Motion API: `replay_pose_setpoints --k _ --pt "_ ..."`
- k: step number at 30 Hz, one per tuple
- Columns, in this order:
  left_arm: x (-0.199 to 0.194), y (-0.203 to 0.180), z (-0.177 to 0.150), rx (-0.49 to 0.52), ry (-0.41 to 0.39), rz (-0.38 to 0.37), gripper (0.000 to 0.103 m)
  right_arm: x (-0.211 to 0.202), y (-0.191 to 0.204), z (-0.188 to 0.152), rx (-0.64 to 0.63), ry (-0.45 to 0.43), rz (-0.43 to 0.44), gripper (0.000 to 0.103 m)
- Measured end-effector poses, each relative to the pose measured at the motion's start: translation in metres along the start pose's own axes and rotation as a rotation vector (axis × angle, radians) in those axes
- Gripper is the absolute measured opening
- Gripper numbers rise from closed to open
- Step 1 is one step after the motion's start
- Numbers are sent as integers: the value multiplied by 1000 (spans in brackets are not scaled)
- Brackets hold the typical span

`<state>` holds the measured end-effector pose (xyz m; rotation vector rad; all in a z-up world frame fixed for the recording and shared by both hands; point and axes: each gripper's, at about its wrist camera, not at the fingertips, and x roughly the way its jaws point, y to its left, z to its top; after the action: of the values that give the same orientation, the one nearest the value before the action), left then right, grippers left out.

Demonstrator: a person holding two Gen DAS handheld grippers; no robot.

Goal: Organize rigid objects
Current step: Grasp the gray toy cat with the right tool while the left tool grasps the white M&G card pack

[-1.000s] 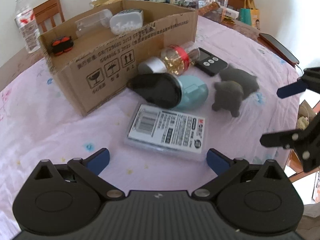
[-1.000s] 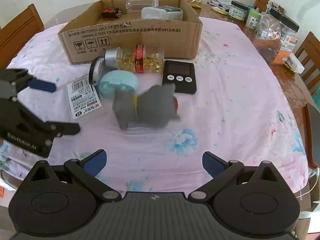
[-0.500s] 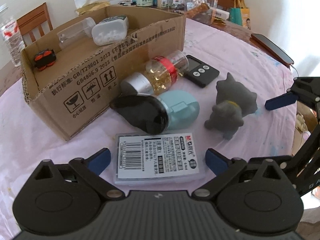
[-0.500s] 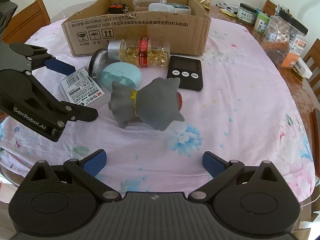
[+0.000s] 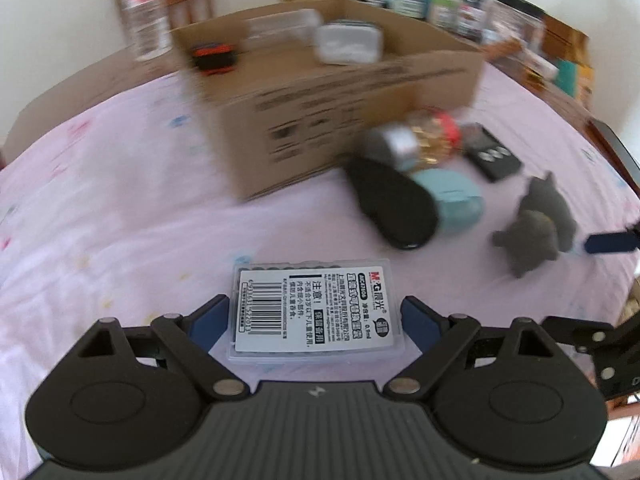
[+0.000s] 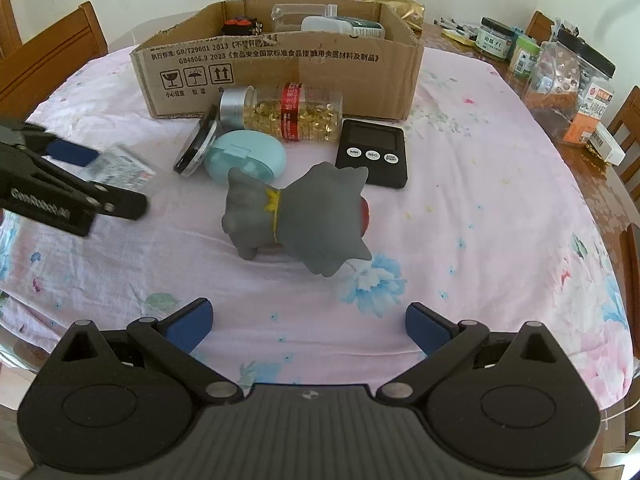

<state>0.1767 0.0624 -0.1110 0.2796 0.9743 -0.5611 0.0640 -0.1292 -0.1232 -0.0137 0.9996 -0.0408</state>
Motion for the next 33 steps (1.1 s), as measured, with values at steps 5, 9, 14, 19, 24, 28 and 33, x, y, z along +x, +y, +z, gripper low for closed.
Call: replay_pose_setpoints --k 5,9,14,19,24,28,33 --pt "-3 5 -5 -47 -7 34 91 4 1 7 -2 13 2 103" --pt "-4 0 -7 -59 -15 57 91 11 2 17 -6 10 6 103" --pt "-3 -4 -7 -91 -12 82 94 20 0 28 -2 -11 5 103" --pt "-1 -6 -7 -131 -13 108 96 25 0 35 5 -9 -1 103" --pt "0 -7 -7 -143 -20 117 96 24 1 37 10 -5 2 99" --pt "2 -6 -6 -133 -20 110 96 21 0 41 27 -20 8 96" --pt "3 -4 -4 -99 -17 87 96 21 2 45 22 -17 3 89"
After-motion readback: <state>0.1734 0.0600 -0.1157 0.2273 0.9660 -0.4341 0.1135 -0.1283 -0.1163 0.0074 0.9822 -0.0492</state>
